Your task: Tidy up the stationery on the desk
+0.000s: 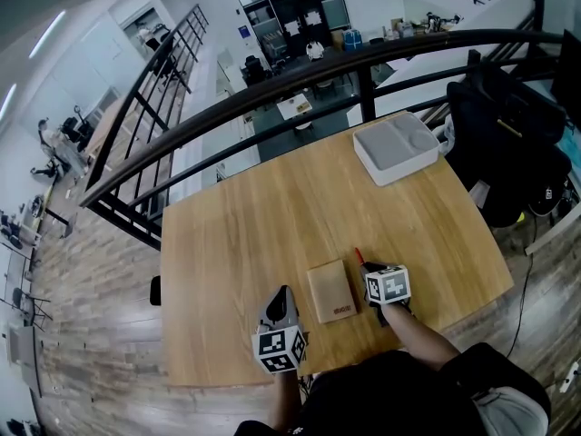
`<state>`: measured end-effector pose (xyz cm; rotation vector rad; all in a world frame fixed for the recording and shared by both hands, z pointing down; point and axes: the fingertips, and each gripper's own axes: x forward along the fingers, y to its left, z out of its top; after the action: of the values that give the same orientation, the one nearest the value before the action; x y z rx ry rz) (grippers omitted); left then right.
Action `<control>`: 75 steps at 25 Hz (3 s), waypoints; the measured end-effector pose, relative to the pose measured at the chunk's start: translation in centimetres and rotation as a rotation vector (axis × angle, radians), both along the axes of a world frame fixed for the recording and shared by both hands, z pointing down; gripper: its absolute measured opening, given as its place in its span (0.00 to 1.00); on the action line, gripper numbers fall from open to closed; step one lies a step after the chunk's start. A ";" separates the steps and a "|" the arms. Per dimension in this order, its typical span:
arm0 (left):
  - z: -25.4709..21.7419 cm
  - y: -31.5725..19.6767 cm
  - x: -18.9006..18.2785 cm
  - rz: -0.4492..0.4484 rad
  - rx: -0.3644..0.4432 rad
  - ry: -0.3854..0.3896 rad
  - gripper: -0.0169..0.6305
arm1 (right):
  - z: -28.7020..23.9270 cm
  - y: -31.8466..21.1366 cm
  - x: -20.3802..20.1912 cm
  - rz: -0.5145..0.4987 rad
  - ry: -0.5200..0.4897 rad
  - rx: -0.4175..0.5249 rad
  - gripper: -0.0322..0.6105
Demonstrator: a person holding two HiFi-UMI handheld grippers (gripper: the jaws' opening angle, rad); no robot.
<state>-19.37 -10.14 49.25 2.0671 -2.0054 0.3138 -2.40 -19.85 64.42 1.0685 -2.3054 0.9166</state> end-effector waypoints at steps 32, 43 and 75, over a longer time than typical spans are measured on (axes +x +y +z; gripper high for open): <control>0.3 1.1 -0.7 -0.018 0.006 0.016 0.02 | -0.8 0.2 0.4 0.041 -0.049 0.035 0.08; -0.1 1.3 1.0 0.013 0.022 0.022 0.02 | -6.5 0.6 0.3 -0.034 -0.116 0.205 0.07; -0.4 2.5 4.1 0.008 0.034 0.007 0.02 | -10.2 3.2 1.2 -0.129 -0.218 0.264 0.07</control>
<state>-15.30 -7.66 48.81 2.0937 -2.0131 0.2757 -1.17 -16.69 54.19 0.9456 -2.7000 0.7234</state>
